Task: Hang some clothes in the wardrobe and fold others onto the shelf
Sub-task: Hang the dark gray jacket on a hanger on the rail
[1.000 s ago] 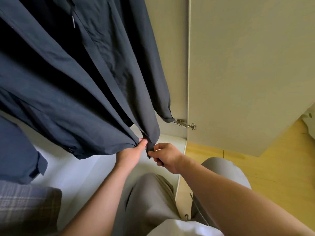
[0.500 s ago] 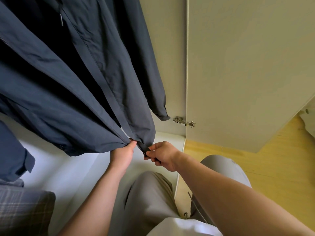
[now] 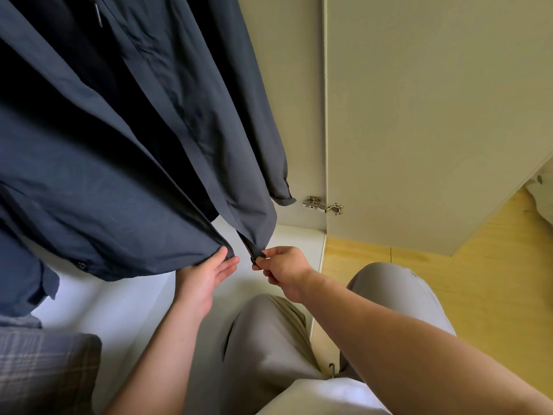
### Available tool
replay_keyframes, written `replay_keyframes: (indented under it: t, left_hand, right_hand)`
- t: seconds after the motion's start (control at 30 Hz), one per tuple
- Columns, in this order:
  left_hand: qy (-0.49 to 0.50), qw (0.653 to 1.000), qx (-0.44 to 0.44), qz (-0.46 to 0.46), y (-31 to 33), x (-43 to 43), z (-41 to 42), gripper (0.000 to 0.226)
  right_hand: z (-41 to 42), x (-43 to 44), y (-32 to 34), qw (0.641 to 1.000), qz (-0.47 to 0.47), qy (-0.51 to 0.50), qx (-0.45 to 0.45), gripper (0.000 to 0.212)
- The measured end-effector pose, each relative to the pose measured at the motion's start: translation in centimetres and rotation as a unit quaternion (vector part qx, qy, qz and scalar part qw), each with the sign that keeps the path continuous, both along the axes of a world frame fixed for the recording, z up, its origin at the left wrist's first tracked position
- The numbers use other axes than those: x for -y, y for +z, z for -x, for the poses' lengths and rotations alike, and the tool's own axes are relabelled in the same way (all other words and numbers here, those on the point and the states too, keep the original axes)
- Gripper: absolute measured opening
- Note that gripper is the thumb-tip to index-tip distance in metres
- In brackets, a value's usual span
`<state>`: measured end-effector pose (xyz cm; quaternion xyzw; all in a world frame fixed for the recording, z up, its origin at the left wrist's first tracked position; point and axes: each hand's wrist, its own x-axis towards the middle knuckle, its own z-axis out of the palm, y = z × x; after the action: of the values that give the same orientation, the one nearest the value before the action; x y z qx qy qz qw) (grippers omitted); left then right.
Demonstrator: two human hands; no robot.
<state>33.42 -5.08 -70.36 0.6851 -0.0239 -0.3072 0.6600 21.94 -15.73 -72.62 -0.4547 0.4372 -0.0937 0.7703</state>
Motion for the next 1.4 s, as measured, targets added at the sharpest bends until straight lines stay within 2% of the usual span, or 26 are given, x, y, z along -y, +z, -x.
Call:
replay_keyframes:
  t: [0.07, 0.2, 0.37, 0.57, 0.97, 1.07, 1.4]
  left_hand:
    - [0.01, 0.997, 0.055, -0.044, -0.3, -0.3, 0.2, 0.019]
    - [0.016, 0.981, 0.162, -0.105, -0.2, -0.2, 0.7, 0.009]
    - [0.009, 0.963, 0.225, -0.148, 0.3, -0.1, 1.2, 0.022]
    - [-0.003, 0.969, 0.208, -0.133, 1.1, -0.1, 1.7, 0.02]
    - [-0.021, 0.958, 0.231, -0.167, 0.7, 0.3, 1.6, 0.033]
    - [-0.023, 0.957, 0.234, -0.169, 0.5, 0.3, 1.5, 0.029]
    - [-0.014, 0.929, 0.292, -0.228, 0.4, 0.2, 1.3, 0.026]
  right_hand:
    - [-0.3, -0.4, 0.2, 0.999, -0.032, -0.019, 0.028, 0.01]
    - [-0.8, -1.0, 0.5, 0.996, -0.061, -0.037, 0.058, 0.009]
    - [-1.3, -1.1, 0.9, 0.994, -0.066, -0.063, 0.067, 0.01]
    - [-1.4, -1.2, 1.2, 0.995, -0.054, -0.063, 0.063, 0.009]
    - [-1.0, -1.5, 1.7, 0.996, -0.044, -0.05, 0.063, 0.007]
    - [-1.0, -1.5, 1.7, 0.996, -0.04, -0.05, 0.062, 0.009]
    - [-1.0, -1.7, 2.0, 0.997, -0.011, -0.059, 0.039, 0.01]
